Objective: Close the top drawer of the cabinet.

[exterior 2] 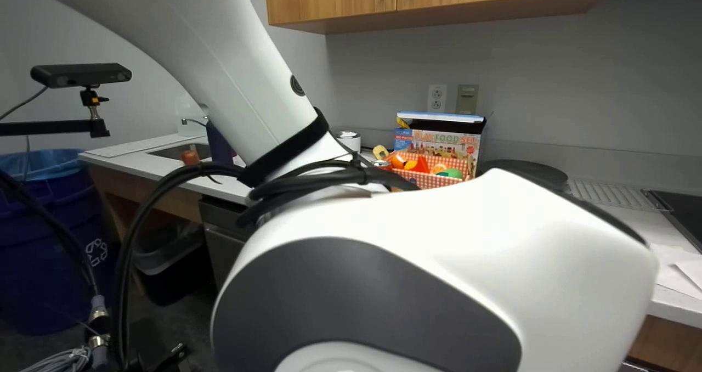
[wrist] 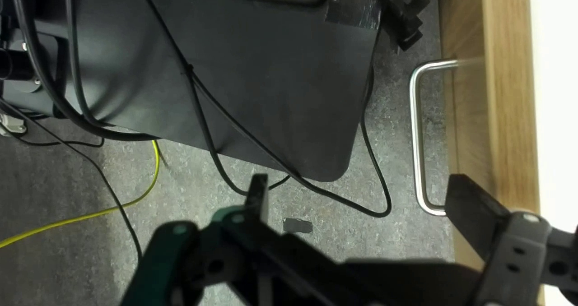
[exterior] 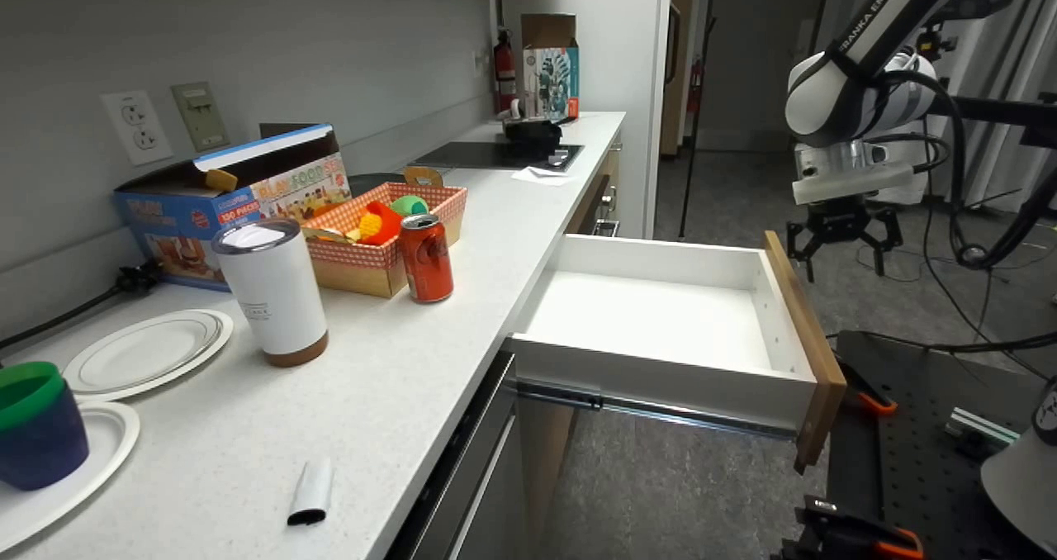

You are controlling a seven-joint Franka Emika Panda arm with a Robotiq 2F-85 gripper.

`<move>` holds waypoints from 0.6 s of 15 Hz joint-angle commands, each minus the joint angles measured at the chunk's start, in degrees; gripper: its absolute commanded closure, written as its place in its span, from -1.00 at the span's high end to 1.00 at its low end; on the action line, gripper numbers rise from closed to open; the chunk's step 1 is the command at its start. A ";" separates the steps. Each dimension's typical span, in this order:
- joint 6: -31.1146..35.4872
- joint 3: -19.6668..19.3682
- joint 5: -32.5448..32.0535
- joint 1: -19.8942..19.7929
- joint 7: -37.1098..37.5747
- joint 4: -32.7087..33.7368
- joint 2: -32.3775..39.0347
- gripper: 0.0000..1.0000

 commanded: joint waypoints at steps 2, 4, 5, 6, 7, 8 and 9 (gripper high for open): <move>2.94 0.31 3.92 0.79 -0.02 3.32 3.86 1.00; 3.58 0.60 5.94 1.12 -0.56 4.80 5.48 1.00; 3.38 0.97 7.54 1.29 -1.34 5.79 6.40 1.00; 3.34 1.24 8.53 1.51 -1.48 6.67 7.22 1.00; 3.61 1.65 9.99 1.67 -2.02 7.69 8.09 1.00; 3.77 2.09 11.56 1.80 -2.61 8.71 8.77 1.00; 3.81 2.56 13.05 2.03 -3.26 9.94 9.61 1.00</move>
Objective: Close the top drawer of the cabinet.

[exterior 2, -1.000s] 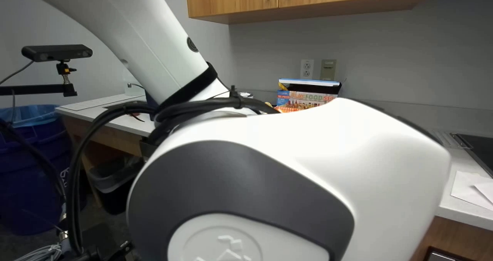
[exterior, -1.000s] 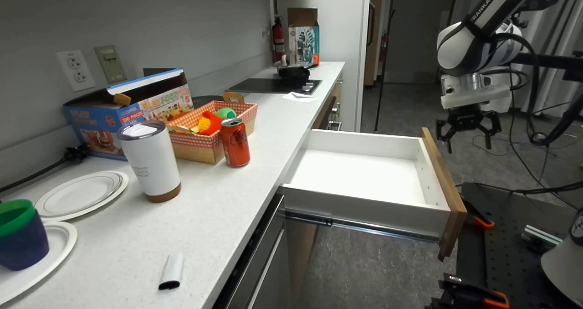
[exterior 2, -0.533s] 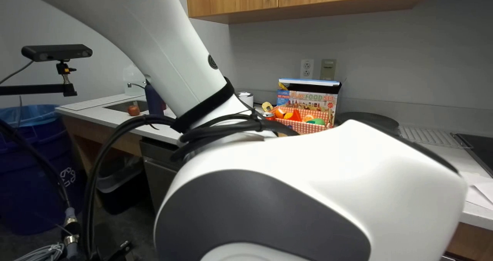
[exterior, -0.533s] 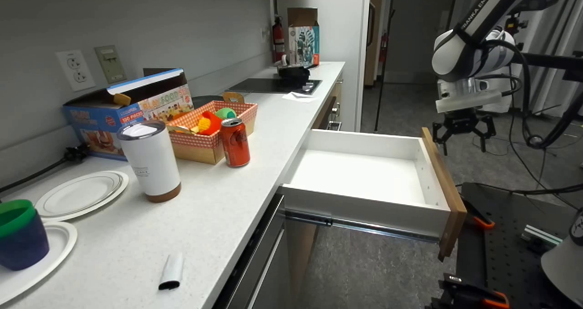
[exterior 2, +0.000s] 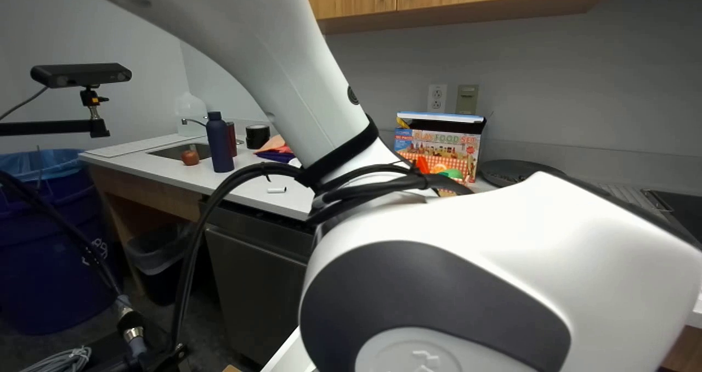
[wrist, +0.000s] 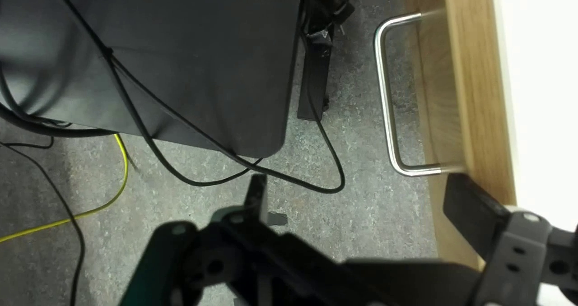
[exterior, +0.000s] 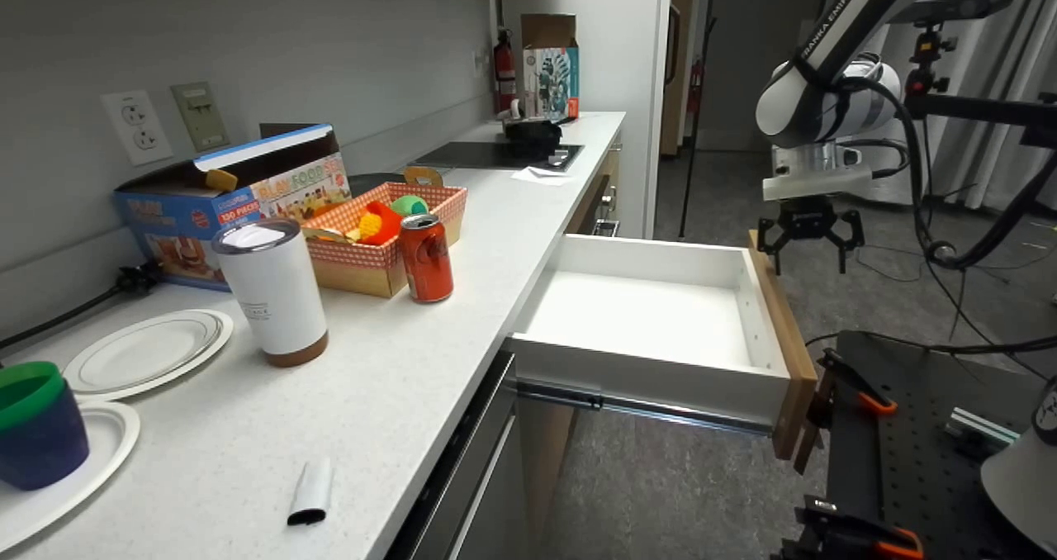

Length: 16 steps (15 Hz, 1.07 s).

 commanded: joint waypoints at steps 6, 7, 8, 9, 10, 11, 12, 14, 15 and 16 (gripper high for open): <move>1.22 3.79 11.63 2.66 -5.25 12.72 9.21 1.00; 1.08 4.18 12.38 2.93 -5.60 14.09 10.04 1.00; 0.93 4.74 13.41 3.08 -6.20 15.80 11.27 1.00; 0.59 5.27 14.36 3.18 -6.73 17.44 12.45 1.00; 0.32 5.82 15.30 3.30 -7.24 19.09 13.62 1.00; 0.13 6.42 16.36 3.25 -8.03 20.65 14.75 1.00; -0.08 6.87 16.92 3.39 -8.36 22.19 15.86 1.00; -0.40 7.72 17.94 3.57 -9.35 25.15 17.84 1.00; -0.54 8.09 18.36 3.54 -9.84 26.51 18.70 1.00; -0.71 8.34 18.42 3.64 -10.04 28.13 19.71 1.00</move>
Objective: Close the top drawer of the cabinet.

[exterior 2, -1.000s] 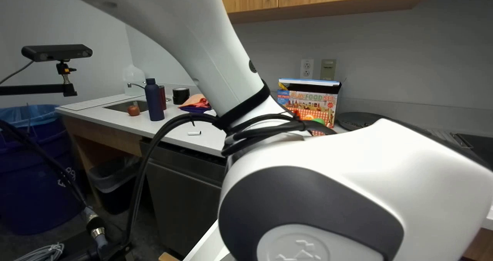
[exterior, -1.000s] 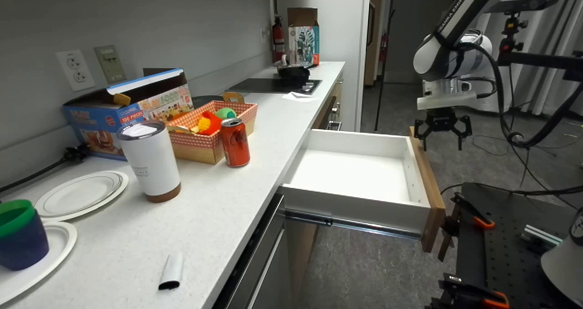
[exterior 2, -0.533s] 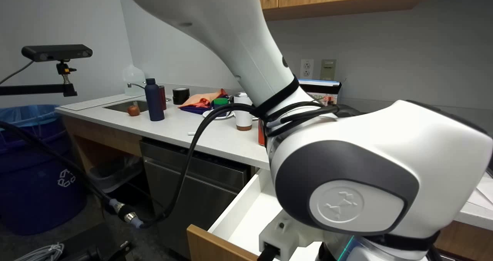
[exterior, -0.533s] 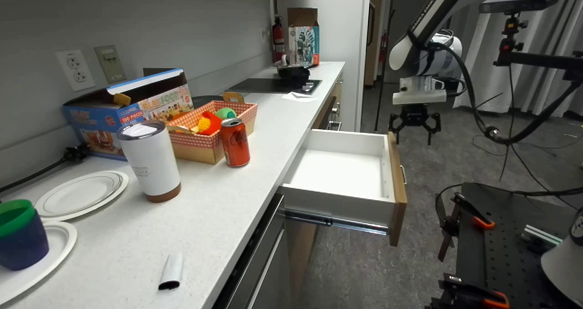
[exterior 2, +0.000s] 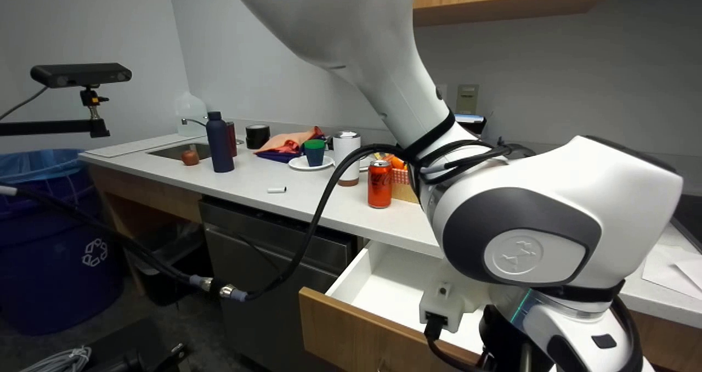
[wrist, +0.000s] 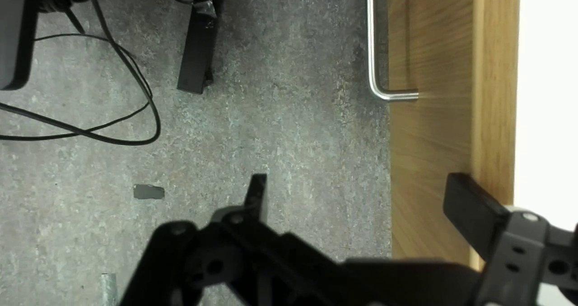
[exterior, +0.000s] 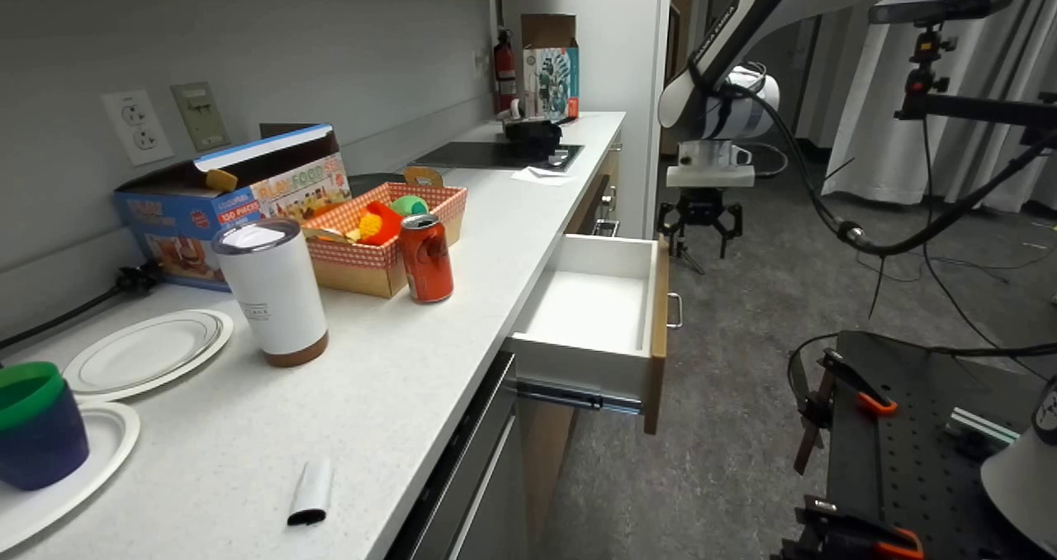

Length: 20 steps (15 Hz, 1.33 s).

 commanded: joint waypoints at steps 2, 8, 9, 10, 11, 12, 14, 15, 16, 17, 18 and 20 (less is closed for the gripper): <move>-1.49 1.07 2.95 0.75 -2.85 9.40 6.04 1.00; -2.36 4.46 4.56 1.53 -4.05 18.34 11.02 1.00; -2.33 5.00 4.68 1.74 -4.03 19.81 11.94 1.00; -2.35 5.56 4.86 2.04 -3.93 21.32 12.86 1.00; -2.30 5.97 4.97 2.30 -3.83 22.59 13.59 1.00; -2.10 6.45 5.22 2.53 -3.94 23.60 14.10 1.00; -1.66 7.09 5.35 2.89 -4.23 25.19 14.64 1.00; -1.49 7.36 5.49 2.94 -4.42 25.69 14.65 1.00; -1.06 7.63 5.78 2.93 -4.71 25.63 14.31 1.00; -0.68 8.00 6.44 2.71 -5.25 25.46 13.83 1.00; -0.08 8.65 8.02 2.07 -6.19 24.95 13.02 1.00; 0.82 10.02 12.02 0.99 -8.53 24.82 12.01 1.00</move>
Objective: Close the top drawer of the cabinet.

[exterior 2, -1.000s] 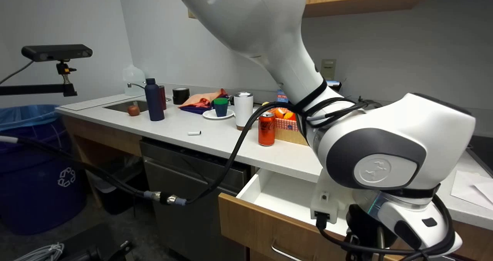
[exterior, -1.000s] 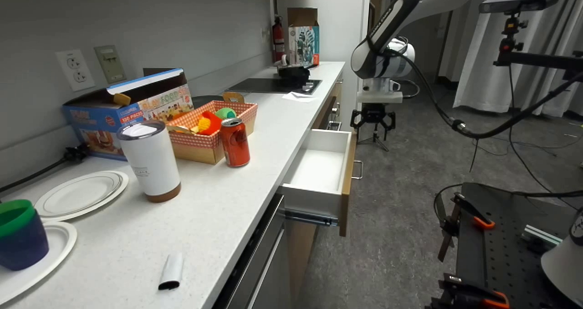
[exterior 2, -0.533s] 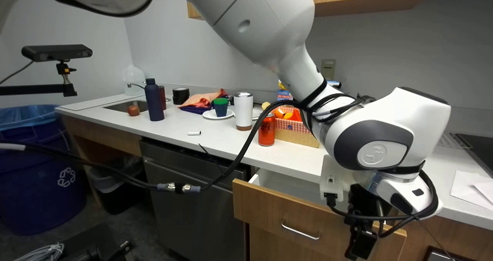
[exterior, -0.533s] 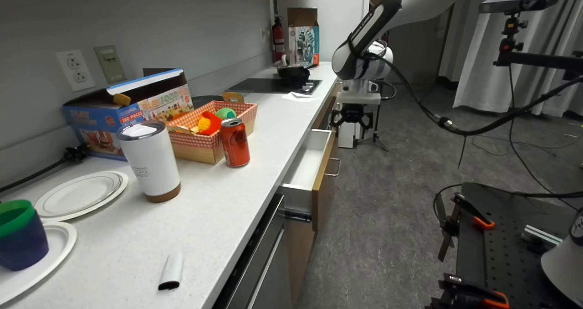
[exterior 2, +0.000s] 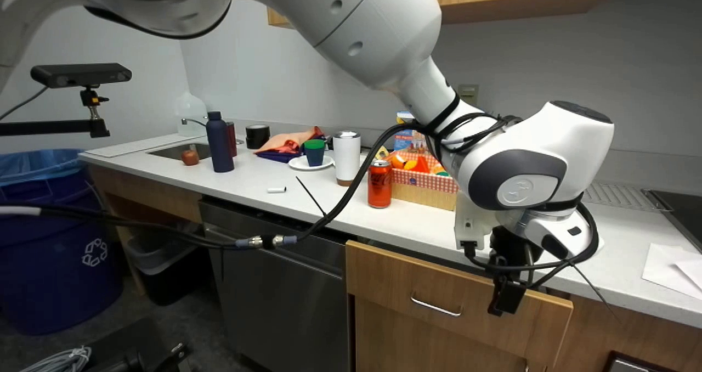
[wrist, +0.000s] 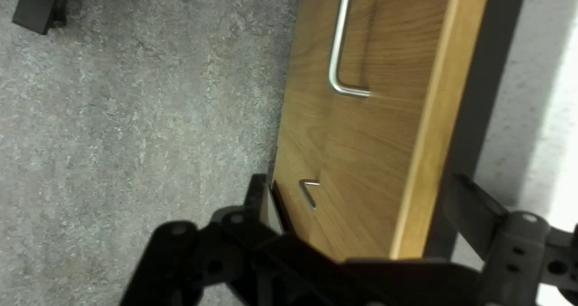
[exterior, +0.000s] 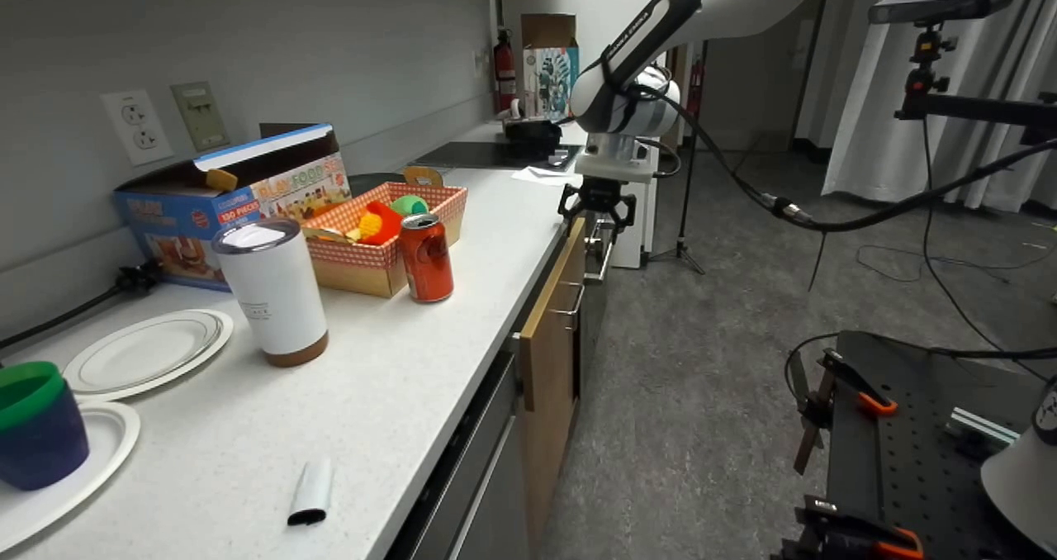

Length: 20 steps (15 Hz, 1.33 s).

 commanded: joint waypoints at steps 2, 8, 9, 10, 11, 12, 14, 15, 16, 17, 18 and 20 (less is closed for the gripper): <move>1.49 1.79 7.30 -1.56 -6.29 -1.18 -2.60 1.00; 3.16 0.32 7.50 0.32 -10.11 -12.90 -11.25 1.00; 3.31 0.00 6.98 0.86 -10.33 -15.79 -13.53 1.00; 3.47 -0.19 6.72 1.27 -10.62 -18.63 -15.75 1.00; 3.99 -0.52 6.09 1.98 -10.71 -22.18 -18.49 1.00; 4.13 -0.69 5.54 2.53 -10.98 -24.97 -20.91 1.00; 5.51 -1.10 4.10 3.88 -10.84 -31.14 -25.95 1.00; 6.42 -1.35 3.04 4.64 -10.46 -34.30 -28.68 1.00; 8.00 -1.55 1.58 5.54 -9.88 -37.57 -31.44 1.00; 9.59 -1.66 0.17 6.19 -9.43 -40.70 -34.23 1.00; 11.53 -1.57 -1.38 6.74 -9.30 -43.34 -36.80 1.00; 15.27 -1.22 -4.49 7.38 -8.40 -48.11 -41.83 1.00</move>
